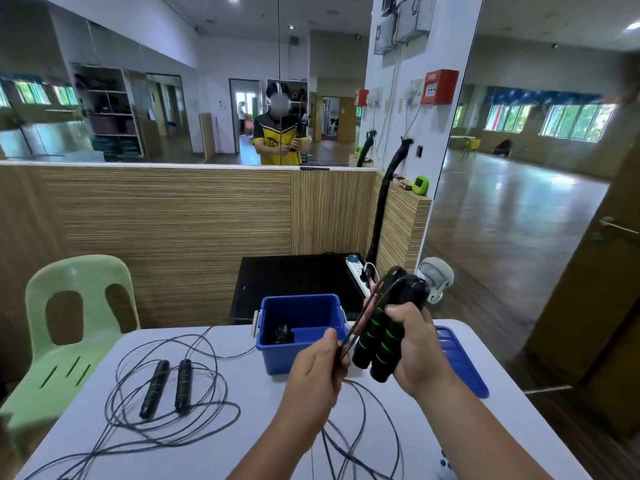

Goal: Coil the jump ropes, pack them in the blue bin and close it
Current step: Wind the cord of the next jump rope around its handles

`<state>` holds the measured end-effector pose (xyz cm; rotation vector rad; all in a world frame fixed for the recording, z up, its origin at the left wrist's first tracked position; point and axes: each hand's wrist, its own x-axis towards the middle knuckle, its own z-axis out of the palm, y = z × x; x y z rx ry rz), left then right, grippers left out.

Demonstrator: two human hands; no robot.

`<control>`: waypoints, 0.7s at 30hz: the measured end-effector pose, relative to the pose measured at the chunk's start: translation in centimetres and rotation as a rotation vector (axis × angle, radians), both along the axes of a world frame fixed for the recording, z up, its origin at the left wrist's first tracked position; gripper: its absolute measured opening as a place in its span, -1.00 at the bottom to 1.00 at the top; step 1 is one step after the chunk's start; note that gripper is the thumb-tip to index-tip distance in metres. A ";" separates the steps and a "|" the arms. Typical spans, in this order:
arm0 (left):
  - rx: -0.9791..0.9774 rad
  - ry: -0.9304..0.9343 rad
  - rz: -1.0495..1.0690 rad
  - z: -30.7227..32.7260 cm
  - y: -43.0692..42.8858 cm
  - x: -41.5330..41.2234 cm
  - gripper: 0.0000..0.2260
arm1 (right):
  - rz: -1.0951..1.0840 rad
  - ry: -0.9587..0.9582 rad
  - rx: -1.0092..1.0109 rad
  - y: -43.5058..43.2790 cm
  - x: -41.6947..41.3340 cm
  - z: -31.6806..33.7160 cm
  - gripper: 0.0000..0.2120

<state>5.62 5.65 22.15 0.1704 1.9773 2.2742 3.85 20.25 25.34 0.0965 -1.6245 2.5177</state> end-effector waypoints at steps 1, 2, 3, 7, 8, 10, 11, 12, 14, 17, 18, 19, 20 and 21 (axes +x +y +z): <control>-0.010 0.011 0.005 -0.2 -0.2 -0.1 -0.57 | -0.011 -0.006 -0.006 0.0 -0.1 0.0 -0.70; -0.035 0.034 0.007 -0.5 -0.4 -0.2 -0.60 | -0.016 -0.007 -0.019 0.0 -0.1 0.0 -0.70; -0.069 0.069 0.007 -0.7 -0.6 -0.3 -0.63 | -0.015 -0.009 -0.042 0.0 -0.1 0.1 -0.68; -0.136 0.171 -0.023 -1.3 -1.6 -0.5 -0.68 | 0.003 -0.044 -0.104 0.0 -0.2 -0.2 -0.60; -0.132 0.174 -0.038 -1.3 -1.6 -0.4 -0.67 | 0.019 -0.051 -0.134 0.0 -0.2 -0.3 -0.61; -0.106 0.165 -0.070 -1.3 -1.5 -0.1 -0.66 | 0.060 -0.034 -0.222 -0.3 -0.4 -0.4 -0.61; -0.088 0.158 -0.086 -1.4 -1.3 0.0 -0.67 | 0.075 -0.015 -0.267 -0.5 -0.4 -0.3 -0.62; -0.071 0.150 -0.098 -1.4 -1.2 0.1 -0.68 | 0.079 -0.001 -0.307 -0.6 -0.5 -0.2 -0.63; -0.055 0.140 -0.104 -1.6 -1.0 0.1 -0.69 | 0.069 0.012 -0.368 -0.9 -0.6 0.1 -0.65; -0.051 0.161 -0.109 -1.8 -1.0 0.1 -0.71 | 0.043 0.021 -0.461 -1.1 -0.6 0.3 -0.72; -0.061 0.175 -0.109 -2.0 -1.1 0.2 -0.70 | 0.036 0.023 -0.501 -1.1 -0.6 0.4 -0.73; -0.070 0.179 -0.106 -2.2 -1.1 0.2 -0.69 | 0.031 0.025 -0.545 -1.1 -0.5 0.5 -0.74; -0.065 0.170 -0.103 -2.4 -1.1 0.3 -0.70 | 0.026 0.027 -0.582 -1.1 -0.5 0.6 -0.74; -0.045 0.150 -0.104 -2.6 -1.2 0.3 -0.70 | 0.019 0.027 -0.608 -1.2 -0.4 0.6 -0.74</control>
